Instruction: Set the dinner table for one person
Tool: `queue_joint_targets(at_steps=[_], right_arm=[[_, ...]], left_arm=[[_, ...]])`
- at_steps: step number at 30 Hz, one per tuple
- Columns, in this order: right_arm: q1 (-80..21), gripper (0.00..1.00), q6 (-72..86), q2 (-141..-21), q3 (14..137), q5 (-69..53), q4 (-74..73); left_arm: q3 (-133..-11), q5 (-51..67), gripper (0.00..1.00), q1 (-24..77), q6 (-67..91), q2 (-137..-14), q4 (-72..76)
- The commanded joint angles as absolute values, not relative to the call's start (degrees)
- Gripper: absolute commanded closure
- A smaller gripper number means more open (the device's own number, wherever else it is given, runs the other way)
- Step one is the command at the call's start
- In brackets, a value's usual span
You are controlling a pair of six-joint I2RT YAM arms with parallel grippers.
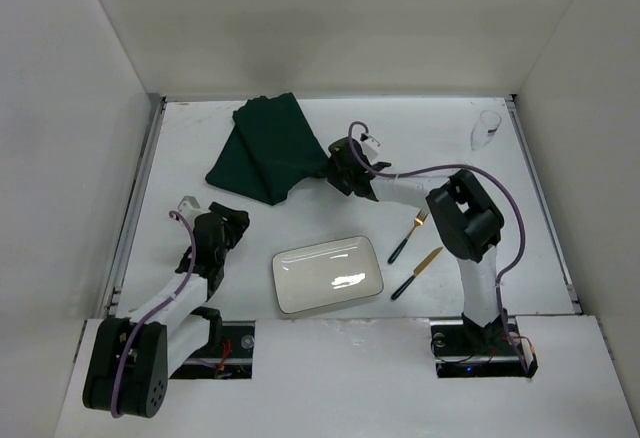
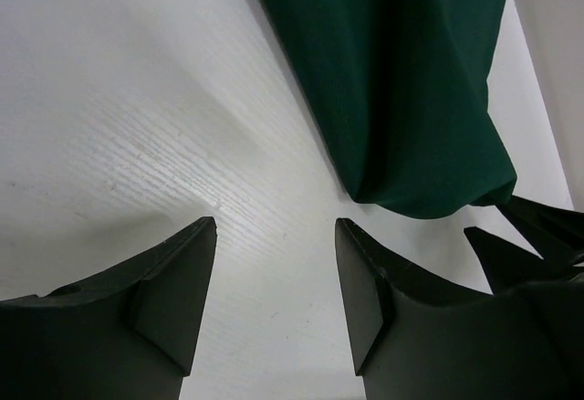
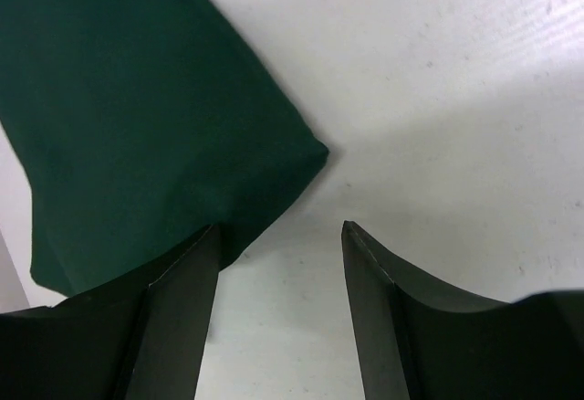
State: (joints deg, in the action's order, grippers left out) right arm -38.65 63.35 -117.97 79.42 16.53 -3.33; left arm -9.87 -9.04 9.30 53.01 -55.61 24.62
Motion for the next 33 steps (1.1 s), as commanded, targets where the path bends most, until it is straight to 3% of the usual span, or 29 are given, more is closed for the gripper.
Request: queue_joint_targets(at_steps=[1,7,23,33], right_arm=[[-38.6,0.39,69.0,-118.9,83.4,16.9,-8.5],[-38.4,0.4,72.9,-121.5,87.9,17.1,-13.1],[-38.1,0.41,75.0,-111.5,72.2,27.0,0.4],[-36.6,0.38,73.7,-117.8,83.4,24.3,-9.7]], left_arm=[[-9.0,-8.2,0.48,9.4,53.3,-54.3,26.8],[-8.1,-8.2,0.48,8.7,53.3,-53.4,28.1],[-6.8,-8.6,0.48,9.8,53.6,-52.7,29.9],[-6.8,-8.6,0.48,10.2,53.7,-53.4,30.9]])
